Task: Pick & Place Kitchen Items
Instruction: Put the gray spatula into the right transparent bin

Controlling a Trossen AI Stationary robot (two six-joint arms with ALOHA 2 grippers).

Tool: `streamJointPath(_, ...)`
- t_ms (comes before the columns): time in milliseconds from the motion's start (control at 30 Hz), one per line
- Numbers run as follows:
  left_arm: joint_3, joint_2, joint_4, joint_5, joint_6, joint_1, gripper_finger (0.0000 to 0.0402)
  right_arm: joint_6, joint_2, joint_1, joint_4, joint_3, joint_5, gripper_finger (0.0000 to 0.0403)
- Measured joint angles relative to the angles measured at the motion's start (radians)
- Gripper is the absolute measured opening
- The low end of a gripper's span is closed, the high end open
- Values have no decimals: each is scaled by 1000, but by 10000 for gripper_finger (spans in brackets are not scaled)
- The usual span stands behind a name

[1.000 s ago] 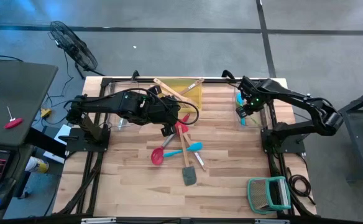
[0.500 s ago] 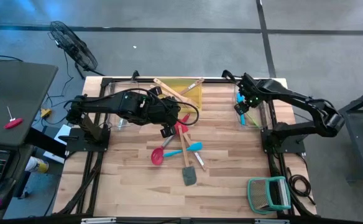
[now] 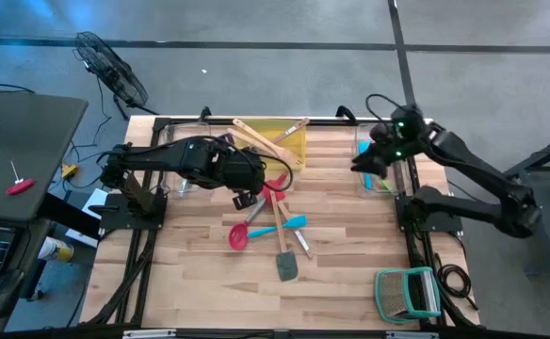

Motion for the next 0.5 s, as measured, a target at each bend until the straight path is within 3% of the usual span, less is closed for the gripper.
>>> streamJointPath(100,-17,-1,-5,13,-13,0,122,7,-46,53,99,0,-210,213)
streamJointPath(200,-51,-4,-7,65,-11,0,122,12,-76,150,207,0,-287,213)
streamJointPath(300,-87,-20,-6,131,4,-1,122,32,-87,288,346,0,-233,213)
streamJointPath(500,-221,-97,-8,207,22,-2,122,34,-50,601,653,1,-20,213)
